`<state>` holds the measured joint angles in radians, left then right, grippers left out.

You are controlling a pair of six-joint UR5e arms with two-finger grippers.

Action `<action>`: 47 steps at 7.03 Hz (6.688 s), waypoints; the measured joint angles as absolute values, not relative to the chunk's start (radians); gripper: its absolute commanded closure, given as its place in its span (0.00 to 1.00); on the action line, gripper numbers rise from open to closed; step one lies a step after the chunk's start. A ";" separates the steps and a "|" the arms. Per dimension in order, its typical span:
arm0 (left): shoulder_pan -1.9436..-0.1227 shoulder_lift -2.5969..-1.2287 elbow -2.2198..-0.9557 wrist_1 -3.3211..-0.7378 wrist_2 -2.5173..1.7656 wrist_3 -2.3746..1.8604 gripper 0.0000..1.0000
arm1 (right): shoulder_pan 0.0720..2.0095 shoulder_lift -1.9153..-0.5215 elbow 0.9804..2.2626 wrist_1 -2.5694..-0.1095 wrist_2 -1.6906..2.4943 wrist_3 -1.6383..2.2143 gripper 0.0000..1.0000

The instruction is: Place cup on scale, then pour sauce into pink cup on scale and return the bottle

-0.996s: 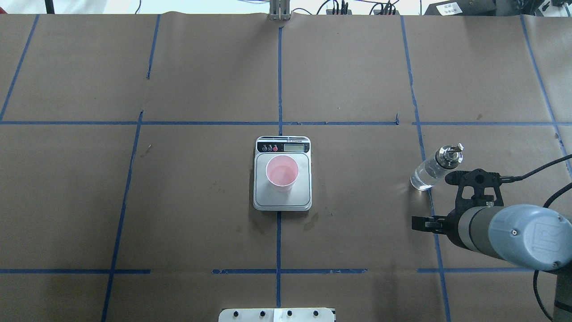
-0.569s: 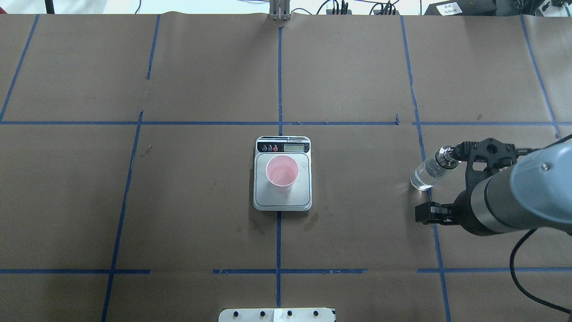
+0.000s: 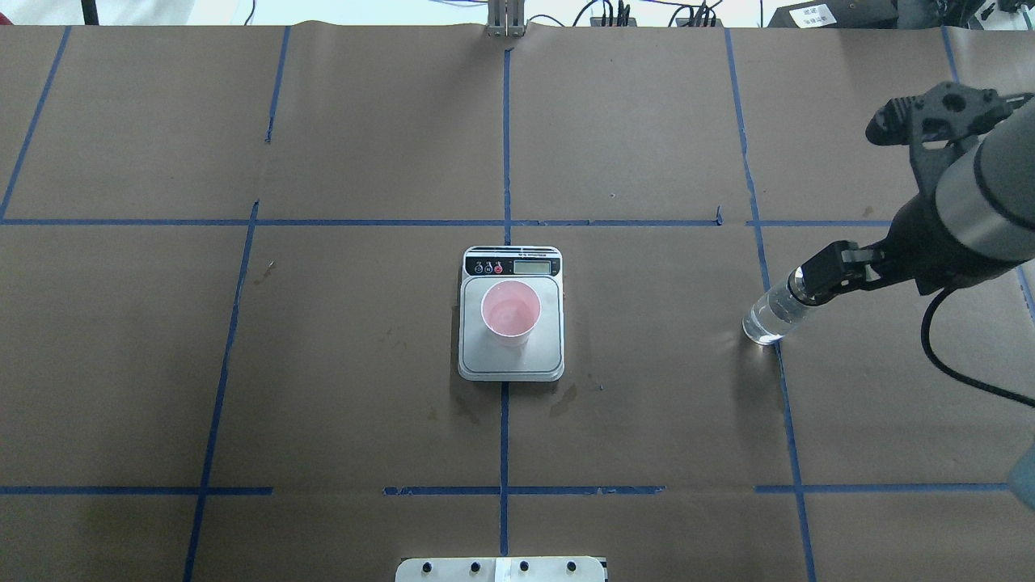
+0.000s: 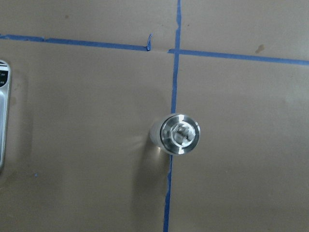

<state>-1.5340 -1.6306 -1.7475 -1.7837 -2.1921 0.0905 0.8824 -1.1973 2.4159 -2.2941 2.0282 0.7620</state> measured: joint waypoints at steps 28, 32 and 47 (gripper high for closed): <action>-1.537 -1.517 -1.688 -1.747 -2.240 0.094 0.00 | 1.548 -1.650 1.674 -1.498 2.366 0.036 0.00; -1.537 -1.514 -1.683 -1.746 -2.245 0.085 0.00 | 1.548 -1.651 1.651 -1.498 2.366 0.035 0.00; -1.535 -1.522 -1.687 -1.750 -2.296 -0.081 0.00 | 1.548 -1.649 1.628 -1.491 2.364 0.039 0.00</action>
